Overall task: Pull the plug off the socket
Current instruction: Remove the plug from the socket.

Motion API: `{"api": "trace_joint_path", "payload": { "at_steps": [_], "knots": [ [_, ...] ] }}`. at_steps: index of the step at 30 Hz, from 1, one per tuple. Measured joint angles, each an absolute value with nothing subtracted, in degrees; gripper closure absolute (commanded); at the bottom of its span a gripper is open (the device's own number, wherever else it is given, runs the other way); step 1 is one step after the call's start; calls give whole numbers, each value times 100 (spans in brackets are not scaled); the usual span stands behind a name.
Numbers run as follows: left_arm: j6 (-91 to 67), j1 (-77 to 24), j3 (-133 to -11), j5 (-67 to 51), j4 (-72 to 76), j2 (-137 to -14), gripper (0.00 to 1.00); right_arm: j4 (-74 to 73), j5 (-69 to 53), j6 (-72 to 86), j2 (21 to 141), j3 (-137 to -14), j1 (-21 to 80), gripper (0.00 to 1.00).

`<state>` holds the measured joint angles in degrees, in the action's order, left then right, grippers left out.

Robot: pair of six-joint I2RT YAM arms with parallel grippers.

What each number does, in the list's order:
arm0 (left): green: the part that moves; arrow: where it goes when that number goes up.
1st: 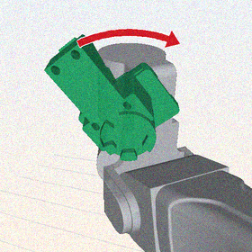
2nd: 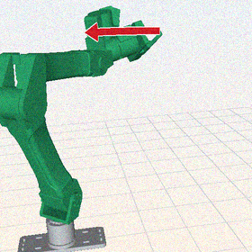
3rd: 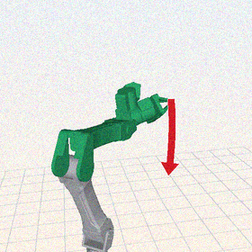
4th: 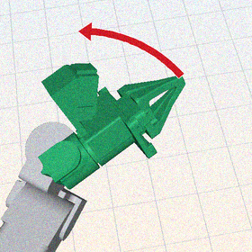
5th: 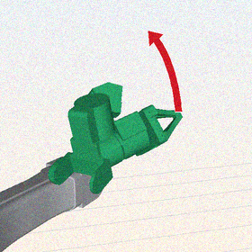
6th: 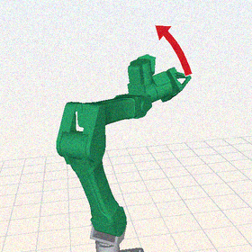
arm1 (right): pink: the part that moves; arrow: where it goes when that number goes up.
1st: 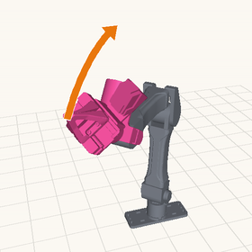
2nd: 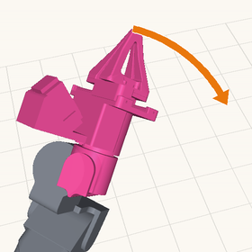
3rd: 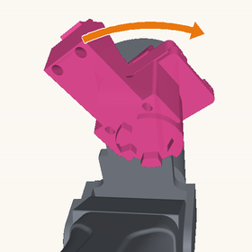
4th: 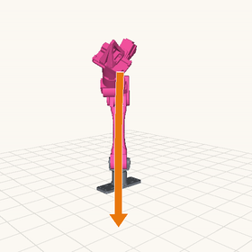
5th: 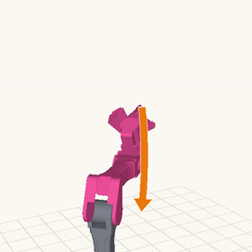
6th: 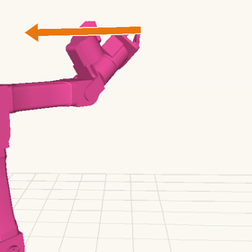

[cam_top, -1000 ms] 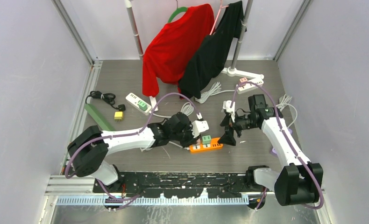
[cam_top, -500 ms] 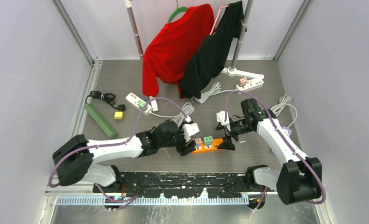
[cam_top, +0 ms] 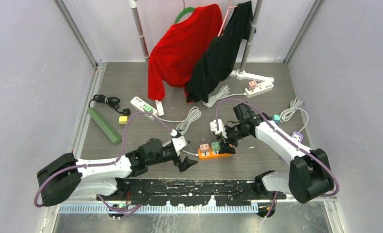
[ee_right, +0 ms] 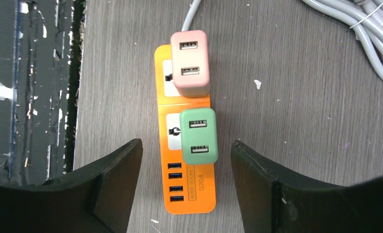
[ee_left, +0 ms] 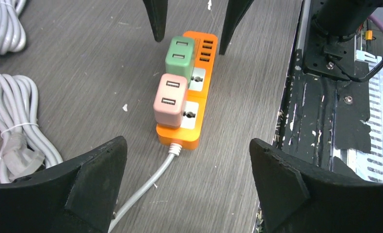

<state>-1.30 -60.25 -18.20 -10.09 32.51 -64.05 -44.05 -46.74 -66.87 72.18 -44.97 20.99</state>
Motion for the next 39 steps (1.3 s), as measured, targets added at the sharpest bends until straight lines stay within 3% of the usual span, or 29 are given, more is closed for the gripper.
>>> {"api": "trace_joint_path", "payload": {
  "at_steps": [7,20,31,36,39],
  "knots": [
    [132,-6025,-1787,-1081,3885,-6733,21,-4025,-4257,-6370,7369,-4493,2377,37],
    [381,-5507,-2152,-1656,5006,-8621,23,-3894,-4091,-6434,7616,-4434,2668,55],
    [134,-5435,-2615,-2049,5645,-9539,34,-3896,-4082,-6584,7616,-4434,2668,66],
    [16,-5430,-2659,-2161,5763,-9657,55,-3894,-4077,-6589,7616,-4434,2676,72],
    [-19,-5424,-2685,-2276,5765,-9701,75,-3894,-4071,-6606,7616,-4434,2692,77]
  ]
}}
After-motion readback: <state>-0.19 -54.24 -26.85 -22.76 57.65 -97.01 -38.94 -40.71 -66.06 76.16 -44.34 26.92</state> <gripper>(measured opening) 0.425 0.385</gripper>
